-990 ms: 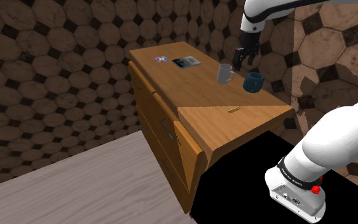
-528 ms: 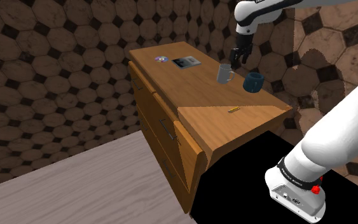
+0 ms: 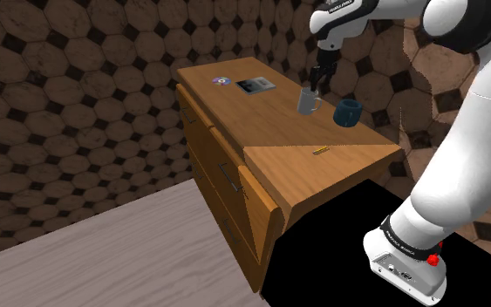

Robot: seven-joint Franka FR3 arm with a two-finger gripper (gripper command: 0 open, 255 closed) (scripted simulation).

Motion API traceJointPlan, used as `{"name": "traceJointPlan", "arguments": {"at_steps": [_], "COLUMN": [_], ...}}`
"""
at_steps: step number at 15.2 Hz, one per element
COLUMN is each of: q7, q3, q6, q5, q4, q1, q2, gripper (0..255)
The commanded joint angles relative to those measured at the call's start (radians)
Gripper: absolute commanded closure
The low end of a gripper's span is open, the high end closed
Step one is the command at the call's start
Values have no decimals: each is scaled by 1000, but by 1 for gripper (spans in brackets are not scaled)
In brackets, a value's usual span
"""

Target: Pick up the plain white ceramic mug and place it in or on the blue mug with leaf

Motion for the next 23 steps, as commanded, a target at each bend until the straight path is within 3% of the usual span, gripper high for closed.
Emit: {"name": "traceJointPlan", "arguments": {"at_steps": [1, 5, 12, 20, 21, 23], "q7": [-38, -85, -94, -94, -94, -94], "q3": [0, 9, 16, 16, 16, 16], "q6": [0, -21, 66, 66, 66, 66], "q5": [36, 84, 97, 97, 97, 97], "q4": [85, 237, 179, 179, 179, 179], "q1": [-25, -70, -73, -73, -73, -73], "q2": [86, 217, 248, 248, 248, 248], "gripper": [0, 0, 0, 0, 255, 255]}}
